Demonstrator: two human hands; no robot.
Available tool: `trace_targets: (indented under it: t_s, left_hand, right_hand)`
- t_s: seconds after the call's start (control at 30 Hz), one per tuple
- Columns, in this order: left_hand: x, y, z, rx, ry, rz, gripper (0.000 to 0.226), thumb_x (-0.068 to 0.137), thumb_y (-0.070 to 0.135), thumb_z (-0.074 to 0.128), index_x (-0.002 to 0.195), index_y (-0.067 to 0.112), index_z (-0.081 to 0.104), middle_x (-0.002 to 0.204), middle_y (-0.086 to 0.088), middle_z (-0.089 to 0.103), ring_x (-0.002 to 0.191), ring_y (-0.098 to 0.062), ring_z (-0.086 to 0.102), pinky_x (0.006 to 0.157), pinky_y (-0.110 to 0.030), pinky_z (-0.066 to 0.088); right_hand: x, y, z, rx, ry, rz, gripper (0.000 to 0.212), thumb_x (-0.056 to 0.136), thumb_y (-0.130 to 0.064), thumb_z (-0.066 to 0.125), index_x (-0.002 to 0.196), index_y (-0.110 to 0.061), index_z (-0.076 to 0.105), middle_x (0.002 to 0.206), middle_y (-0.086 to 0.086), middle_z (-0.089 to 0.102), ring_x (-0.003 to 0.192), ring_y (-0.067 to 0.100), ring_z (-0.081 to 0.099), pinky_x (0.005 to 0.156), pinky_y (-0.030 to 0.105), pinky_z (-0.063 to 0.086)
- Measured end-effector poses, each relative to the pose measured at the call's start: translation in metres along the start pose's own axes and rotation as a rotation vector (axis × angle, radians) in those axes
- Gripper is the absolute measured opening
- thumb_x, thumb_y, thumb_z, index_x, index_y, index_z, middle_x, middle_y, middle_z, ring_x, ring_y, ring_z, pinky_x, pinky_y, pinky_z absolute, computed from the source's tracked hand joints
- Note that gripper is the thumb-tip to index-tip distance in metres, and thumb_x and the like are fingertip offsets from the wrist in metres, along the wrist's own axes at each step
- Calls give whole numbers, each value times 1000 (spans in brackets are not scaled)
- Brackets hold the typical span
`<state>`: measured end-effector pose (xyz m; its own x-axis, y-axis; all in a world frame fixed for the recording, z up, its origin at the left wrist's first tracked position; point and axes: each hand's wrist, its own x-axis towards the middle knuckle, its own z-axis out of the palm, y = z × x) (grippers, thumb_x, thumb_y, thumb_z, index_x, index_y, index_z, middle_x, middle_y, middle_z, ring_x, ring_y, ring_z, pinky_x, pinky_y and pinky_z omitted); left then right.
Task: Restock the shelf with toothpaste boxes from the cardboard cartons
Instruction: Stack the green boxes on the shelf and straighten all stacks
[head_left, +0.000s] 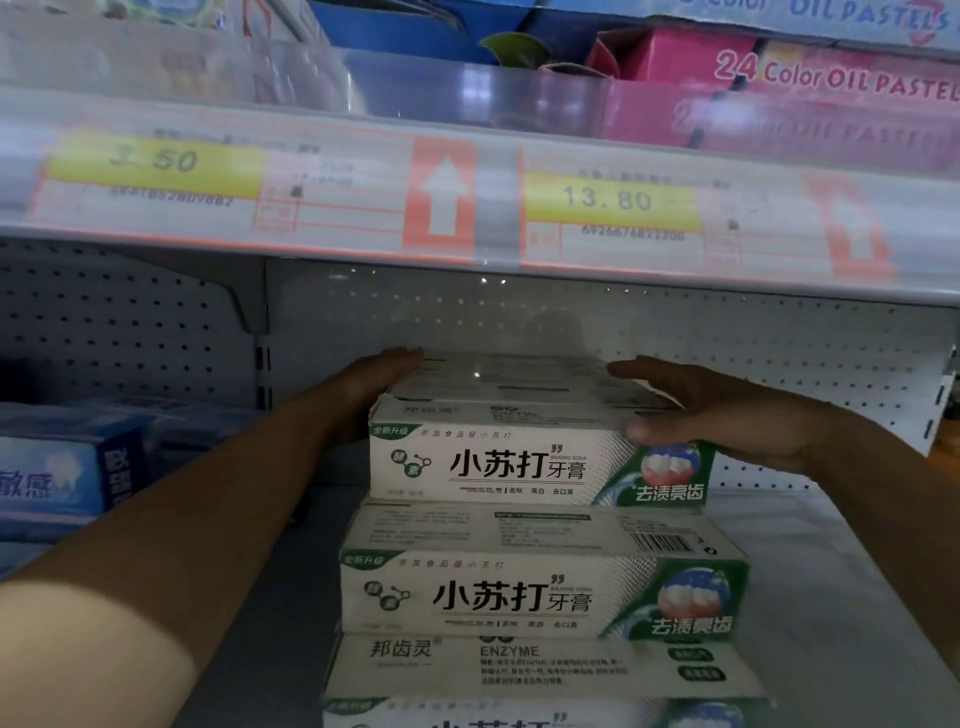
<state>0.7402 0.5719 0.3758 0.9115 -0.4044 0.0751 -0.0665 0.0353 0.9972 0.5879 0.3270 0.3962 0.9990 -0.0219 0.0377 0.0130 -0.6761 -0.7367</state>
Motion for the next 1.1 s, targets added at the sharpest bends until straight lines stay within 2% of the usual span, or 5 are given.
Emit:
trace_targets:
  t_s: [0.13,0.43,0.8,0.93,1.1]
  left_hand:
    - [-20,-4,-3,-85,-71,-26,29,97,34,44,83,12,57,52,-1,65,41,-9,60,40,-12,45]
    - [-56,-15,-3,-117,-160,74,45,77,27,61,121,23,54,92,7,67,80,-10,65,68,-25,51]
    - [-57,-14,-4,113,11,117,53,89,38,59,137,20,44,122,-2,59,99,-17,60,86,-32,49]
    - [-79,-30,-14,207,-5,120,104,54,81,62,140,28,39,130,-2,57,112,-20,58,99,-43,46]
    - [-109,-46,-18,206,-112,70,130,42,62,82,148,38,11,147,7,39,130,-15,43,109,-42,36]
  right_hand:
    - [-6,-19,21,-280,207,-44,84,59,-62,60,135,-30,45,141,-8,33,113,8,42,83,7,36]
    - [-11,-22,32,-334,260,67,123,25,-98,47,130,-34,51,128,-4,56,102,15,60,94,36,49]
    - [-18,-24,46,-383,413,0,77,63,-73,55,121,-23,60,116,-4,61,89,11,66,78,25,54]
    - [-32,-25,53,-585,496,-29,101,53,-92,45,135,-33,44,152,-2,26,142,17,12,116,45,14]
    - [-53,-33,70,-631,274,60,118,47,-82,61,147,-38,15,156,-8,-11,143,19,-15,117,50,-2]
